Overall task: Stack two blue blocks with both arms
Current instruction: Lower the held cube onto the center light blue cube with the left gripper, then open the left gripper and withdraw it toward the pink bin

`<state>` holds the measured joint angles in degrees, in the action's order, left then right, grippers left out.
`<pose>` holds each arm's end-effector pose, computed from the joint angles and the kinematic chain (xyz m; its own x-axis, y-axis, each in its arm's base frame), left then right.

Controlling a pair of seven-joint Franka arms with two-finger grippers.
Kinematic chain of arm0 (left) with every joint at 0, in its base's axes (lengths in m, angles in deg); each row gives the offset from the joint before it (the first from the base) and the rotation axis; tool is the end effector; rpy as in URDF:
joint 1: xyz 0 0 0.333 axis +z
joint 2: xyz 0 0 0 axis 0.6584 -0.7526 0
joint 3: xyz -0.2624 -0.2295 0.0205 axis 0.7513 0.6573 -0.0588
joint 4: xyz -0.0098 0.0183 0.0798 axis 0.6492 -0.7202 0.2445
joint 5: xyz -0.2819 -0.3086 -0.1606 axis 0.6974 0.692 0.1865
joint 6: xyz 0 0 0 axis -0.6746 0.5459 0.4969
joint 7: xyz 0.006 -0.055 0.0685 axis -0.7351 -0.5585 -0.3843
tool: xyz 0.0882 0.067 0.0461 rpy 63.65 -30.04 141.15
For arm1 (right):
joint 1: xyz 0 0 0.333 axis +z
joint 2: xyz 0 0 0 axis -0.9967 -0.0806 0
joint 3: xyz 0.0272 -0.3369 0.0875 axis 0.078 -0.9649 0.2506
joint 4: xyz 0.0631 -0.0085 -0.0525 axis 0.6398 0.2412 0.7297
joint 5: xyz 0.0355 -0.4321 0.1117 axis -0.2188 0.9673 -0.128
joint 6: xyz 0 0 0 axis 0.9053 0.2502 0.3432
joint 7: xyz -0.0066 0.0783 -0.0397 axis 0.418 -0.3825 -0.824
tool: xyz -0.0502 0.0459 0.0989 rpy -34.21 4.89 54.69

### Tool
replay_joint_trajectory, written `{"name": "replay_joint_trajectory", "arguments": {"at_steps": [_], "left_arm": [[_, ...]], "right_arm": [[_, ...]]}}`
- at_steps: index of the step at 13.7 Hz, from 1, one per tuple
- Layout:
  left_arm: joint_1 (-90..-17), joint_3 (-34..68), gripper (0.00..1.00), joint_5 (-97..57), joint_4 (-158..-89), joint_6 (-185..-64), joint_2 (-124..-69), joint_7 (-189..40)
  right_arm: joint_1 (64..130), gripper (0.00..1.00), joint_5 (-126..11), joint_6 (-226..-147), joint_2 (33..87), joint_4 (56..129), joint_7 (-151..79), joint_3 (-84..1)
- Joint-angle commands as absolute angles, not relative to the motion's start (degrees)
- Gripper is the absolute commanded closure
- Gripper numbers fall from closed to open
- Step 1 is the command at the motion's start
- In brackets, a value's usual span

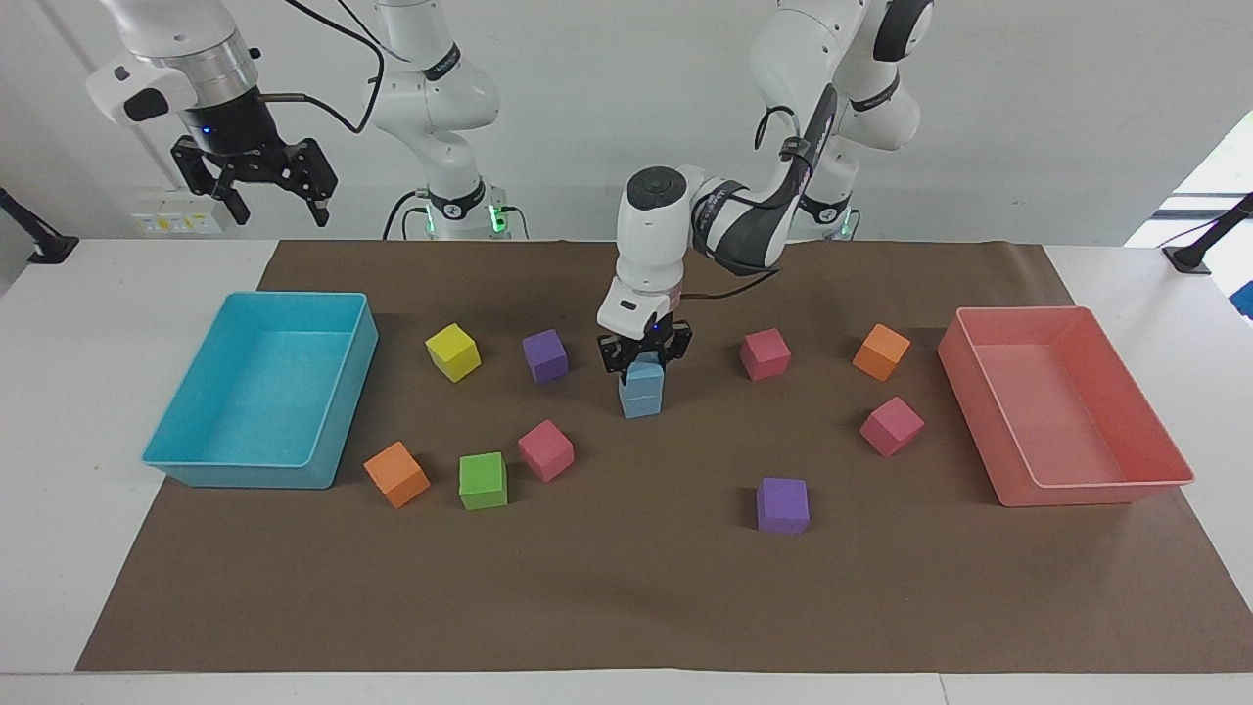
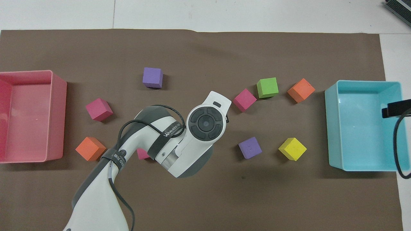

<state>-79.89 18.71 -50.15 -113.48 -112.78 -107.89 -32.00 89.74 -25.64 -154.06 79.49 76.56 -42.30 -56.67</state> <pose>0.5354 -0.4910 0.3702 0.9723 0.2091 0.1044 0.2028 -0.9769 0.0679 0.5756 -0.0407 0.7027 0.9992 -0.0304 0.0275 -0.0309 -0.9994 0.0171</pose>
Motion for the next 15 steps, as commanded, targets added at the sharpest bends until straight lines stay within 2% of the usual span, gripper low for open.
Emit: {"name": "replay_joint_trajectory", "arguments": {"at_steps": [1,4,8,15], "left_arm": [[-80.4,18.0,0.00,-51.4,-115.1,-114.2,-106.3,-31.5],[-80.2,18.0,0.00,-51.4,-115.0,-113.2,-105.6,-32.2],[-79.4,17.6,0.00,-51.3,-115.0,-111.3,-100.1,-34.5],[-61.8,17.7,0.00,-47.1,-115.6,-94.3,-88.7,-73.5]], "right_arm": [[89.4,0.00,-26.2,-153.4,80.3,77.2,-41.7,-56.5],[89.5,0.00,-26.2,-153.4,80.4,77.2,-41.7,-56.5],[89.4,0.00,-26.2,-153.4,80.4,77.2,-41.7,-56.5],[89.5,0.00,-26.2,-153.4,80.3,77.2,-41.6,-56.5]]}}
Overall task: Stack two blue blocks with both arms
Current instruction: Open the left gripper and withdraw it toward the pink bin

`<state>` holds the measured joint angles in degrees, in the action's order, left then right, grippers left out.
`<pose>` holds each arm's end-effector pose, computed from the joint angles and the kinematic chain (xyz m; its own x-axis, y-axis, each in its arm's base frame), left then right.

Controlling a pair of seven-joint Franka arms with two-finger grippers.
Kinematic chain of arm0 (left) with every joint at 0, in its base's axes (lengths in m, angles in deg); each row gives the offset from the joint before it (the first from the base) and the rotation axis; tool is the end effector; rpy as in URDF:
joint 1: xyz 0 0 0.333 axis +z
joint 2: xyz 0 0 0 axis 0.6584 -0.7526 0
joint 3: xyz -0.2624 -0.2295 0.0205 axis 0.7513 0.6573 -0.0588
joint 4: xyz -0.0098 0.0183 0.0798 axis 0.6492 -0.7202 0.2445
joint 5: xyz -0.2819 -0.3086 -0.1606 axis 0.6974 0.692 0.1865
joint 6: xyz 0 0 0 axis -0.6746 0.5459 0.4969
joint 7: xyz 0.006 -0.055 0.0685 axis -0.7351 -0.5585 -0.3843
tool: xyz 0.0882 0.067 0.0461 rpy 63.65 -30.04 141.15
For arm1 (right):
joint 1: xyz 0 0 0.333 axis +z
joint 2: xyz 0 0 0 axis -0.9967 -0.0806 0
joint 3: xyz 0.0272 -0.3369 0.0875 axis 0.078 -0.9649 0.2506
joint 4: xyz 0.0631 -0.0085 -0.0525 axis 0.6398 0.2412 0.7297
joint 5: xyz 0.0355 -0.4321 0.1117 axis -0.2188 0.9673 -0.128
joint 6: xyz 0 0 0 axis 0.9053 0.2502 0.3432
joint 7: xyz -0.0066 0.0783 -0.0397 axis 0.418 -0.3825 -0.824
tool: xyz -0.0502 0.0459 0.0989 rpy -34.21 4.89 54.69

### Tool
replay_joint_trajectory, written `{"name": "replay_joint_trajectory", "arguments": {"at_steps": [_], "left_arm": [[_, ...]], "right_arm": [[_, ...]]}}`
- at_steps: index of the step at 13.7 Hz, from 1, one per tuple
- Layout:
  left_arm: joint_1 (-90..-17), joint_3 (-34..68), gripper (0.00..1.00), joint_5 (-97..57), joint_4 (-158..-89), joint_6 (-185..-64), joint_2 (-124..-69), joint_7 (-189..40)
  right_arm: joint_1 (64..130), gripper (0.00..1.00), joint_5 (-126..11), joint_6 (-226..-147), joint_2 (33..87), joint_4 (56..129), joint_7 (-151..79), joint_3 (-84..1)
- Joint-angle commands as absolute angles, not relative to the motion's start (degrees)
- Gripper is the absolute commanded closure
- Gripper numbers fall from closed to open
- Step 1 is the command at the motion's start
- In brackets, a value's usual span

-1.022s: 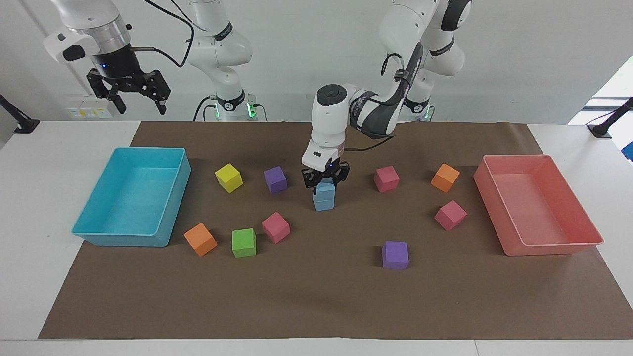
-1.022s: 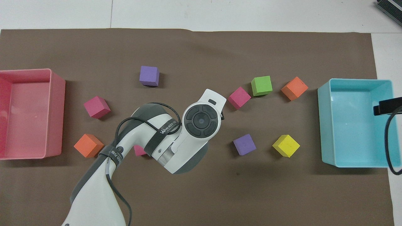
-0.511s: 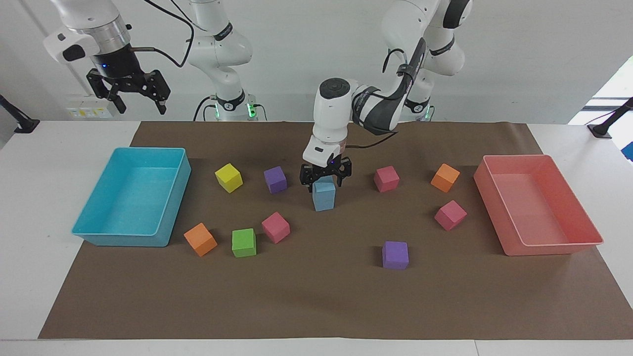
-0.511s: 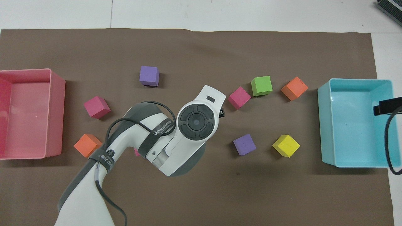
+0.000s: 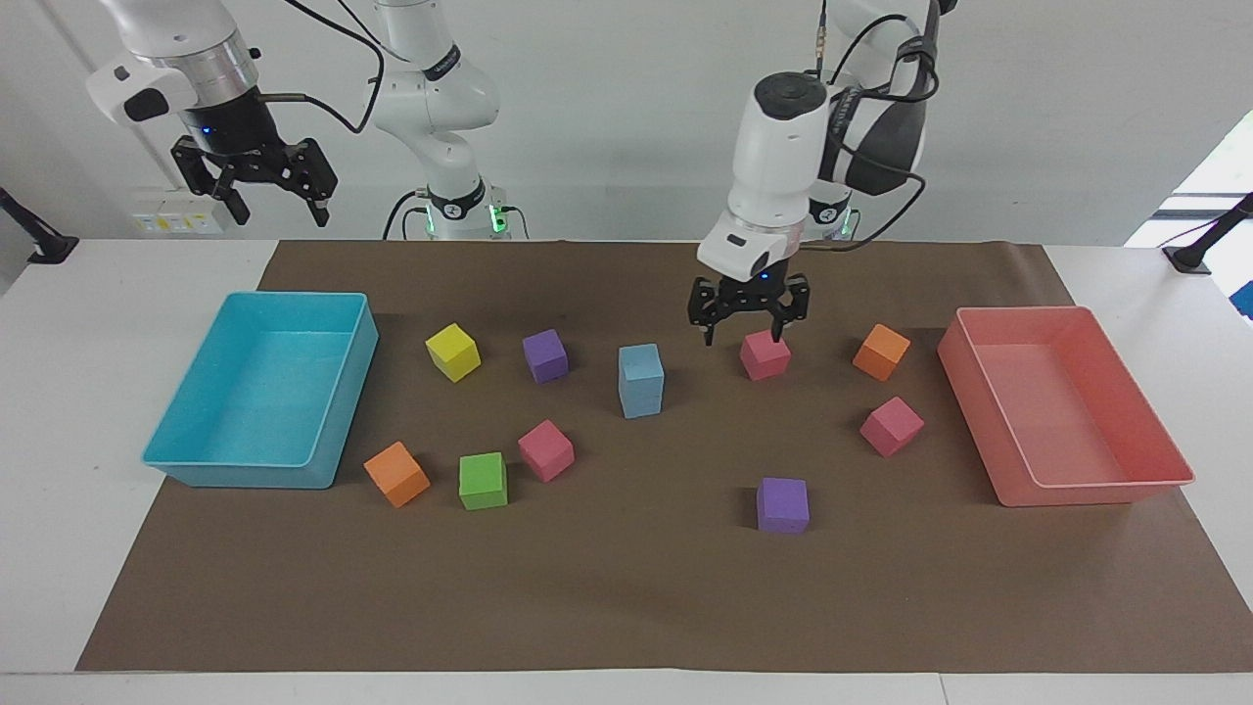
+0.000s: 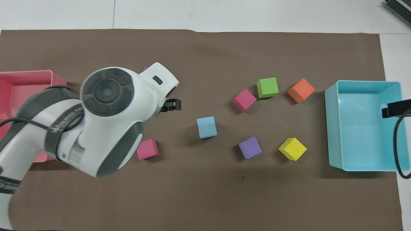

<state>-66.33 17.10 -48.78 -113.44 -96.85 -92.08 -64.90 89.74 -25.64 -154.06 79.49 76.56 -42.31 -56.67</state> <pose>0.5882 -0.3060 0.5347 0.9889 -0.0771 0.1268 -0.0764 -0.9970 -0.0102 0.5756 -0.0407 0.7027 0.9992 -0.0306 0.0275 -0.0310 -0.9994 0.0171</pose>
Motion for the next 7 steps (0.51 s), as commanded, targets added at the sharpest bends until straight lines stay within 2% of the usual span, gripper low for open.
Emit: {"name": "replay_joint_trajectory", "arguments": {"at_steps": [1,3,7], "left_arm": [[-58.6,17.6,0.00,-45.1,-115.2,-92.6,-87.6,-79.8],[-52.1,17.5,0.00,-40.8,-112.9,-89.6,-86.9,-89.9],[-44.5,17.5,0.00,-41.0,-102.7,-79.5,-87.4,-100.0]], "right_arm": [[89.5,0.00,-26.2,-153.4,80.4,77.2,-41.7,-56.5],[89.5,0.00,-26.2,-153.4,80.4,77.2,-41.7,-56.5],[89.4,0.00,-26.2,-153.4,80.4,77.2,-41.7,-56.5]]}}
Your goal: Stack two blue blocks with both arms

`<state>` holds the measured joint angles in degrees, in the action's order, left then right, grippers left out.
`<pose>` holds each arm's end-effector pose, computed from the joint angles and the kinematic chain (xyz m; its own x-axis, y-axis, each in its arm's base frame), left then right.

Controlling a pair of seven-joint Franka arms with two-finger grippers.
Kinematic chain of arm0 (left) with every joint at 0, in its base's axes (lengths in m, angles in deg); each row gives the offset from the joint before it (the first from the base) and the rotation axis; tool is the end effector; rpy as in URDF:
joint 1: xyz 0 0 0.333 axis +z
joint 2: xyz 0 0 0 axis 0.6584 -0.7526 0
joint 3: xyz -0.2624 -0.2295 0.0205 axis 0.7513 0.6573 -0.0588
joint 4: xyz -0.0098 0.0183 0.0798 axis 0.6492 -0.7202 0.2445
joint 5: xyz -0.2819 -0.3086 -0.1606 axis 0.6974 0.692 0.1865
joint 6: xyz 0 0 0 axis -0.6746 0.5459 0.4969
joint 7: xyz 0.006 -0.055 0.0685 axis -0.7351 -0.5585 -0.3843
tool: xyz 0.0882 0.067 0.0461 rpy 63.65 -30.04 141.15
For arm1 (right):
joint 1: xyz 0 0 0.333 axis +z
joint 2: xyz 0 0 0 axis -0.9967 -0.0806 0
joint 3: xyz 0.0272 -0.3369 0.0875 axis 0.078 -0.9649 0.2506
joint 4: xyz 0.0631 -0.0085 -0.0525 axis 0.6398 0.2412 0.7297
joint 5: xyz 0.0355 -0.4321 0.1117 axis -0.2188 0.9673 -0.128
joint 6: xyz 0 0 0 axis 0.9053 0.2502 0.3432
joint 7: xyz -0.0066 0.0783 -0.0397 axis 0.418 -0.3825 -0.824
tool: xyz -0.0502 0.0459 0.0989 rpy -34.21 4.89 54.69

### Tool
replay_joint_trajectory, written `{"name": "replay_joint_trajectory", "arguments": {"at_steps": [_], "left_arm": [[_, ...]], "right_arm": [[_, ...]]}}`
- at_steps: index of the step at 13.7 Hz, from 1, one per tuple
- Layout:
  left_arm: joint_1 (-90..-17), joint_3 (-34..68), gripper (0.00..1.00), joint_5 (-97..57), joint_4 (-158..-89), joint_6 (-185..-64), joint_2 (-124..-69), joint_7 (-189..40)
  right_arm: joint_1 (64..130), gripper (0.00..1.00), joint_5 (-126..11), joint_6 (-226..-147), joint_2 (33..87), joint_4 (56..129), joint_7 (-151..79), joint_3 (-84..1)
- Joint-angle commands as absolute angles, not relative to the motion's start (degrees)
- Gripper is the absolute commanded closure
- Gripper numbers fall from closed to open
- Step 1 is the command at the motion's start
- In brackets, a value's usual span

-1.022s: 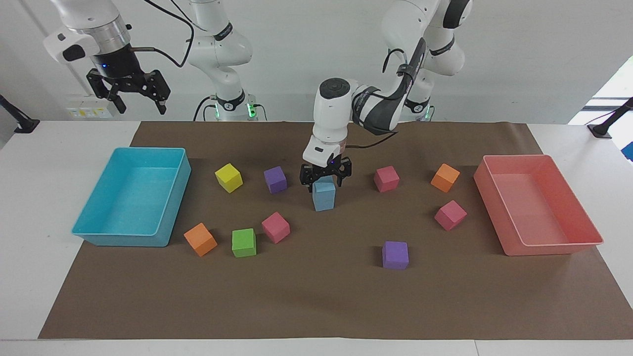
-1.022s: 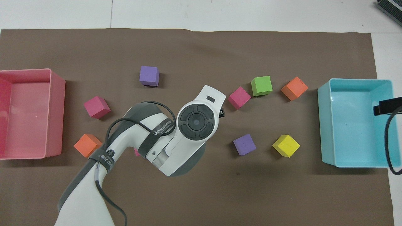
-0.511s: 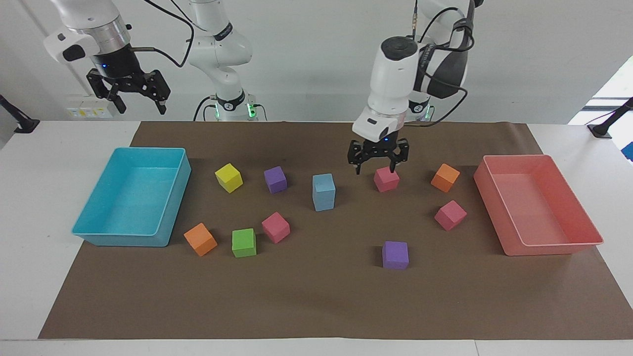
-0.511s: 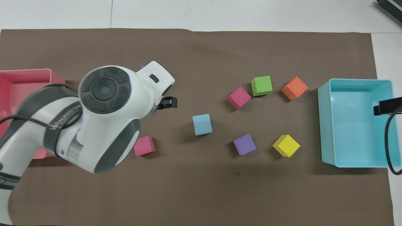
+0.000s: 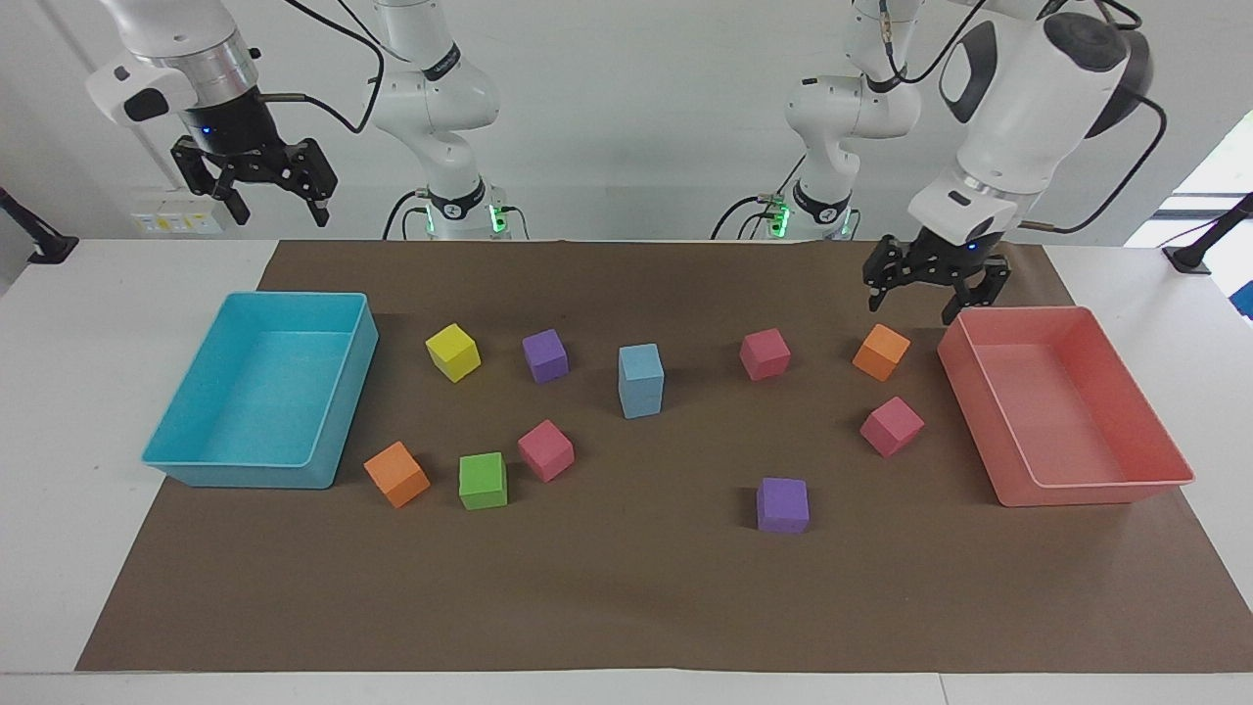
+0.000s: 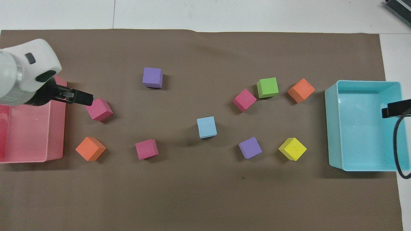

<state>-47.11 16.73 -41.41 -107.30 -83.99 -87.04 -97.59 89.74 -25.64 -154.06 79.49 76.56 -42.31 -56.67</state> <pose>0.6188 -0.0985 0.6277 0.9579 -0.2728 0.0893 -0.2777 -0.9595 0.0475 0.5756 -0.0407 0.7027 0.9992 -0.0306 0.0275 -0.0310 -0.9994 0.0171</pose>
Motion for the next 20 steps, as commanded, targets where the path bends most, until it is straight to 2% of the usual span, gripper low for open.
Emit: {"name": "replay_joint_trajectory", "arguments": {"at_steps": [1,3,7,20], "left_arm": [[-43.7,17.4,0.00,-41.0,-100.1,-76.9,-87.6,-100.0],[-43.1,17.4,0.00,-40.8,-98.2,-73.0,-86.8,-99.5],[-42.9,17.5,0.00,-41.5,-105.4,-71.5,-81.4,-98.5],[-43.1,17.6,0.00,-44.4,-104.7,-72.1,-81.9,-94.3]], "right_arm": [[89.4,0.00,-26.2,-153.4,80.4,77.2,-41.7,-56.5],[89.5,0.00,-26.2,-153.4,80.4,77.2,-41.7,-56.5],[89.5,0.00,-26.2,-153.4,80.4,77.2,-41.6,-56.5],[89.4,0.00,-27.6,-151.7,80.5,77.3,-43.3,-55.5]]}}
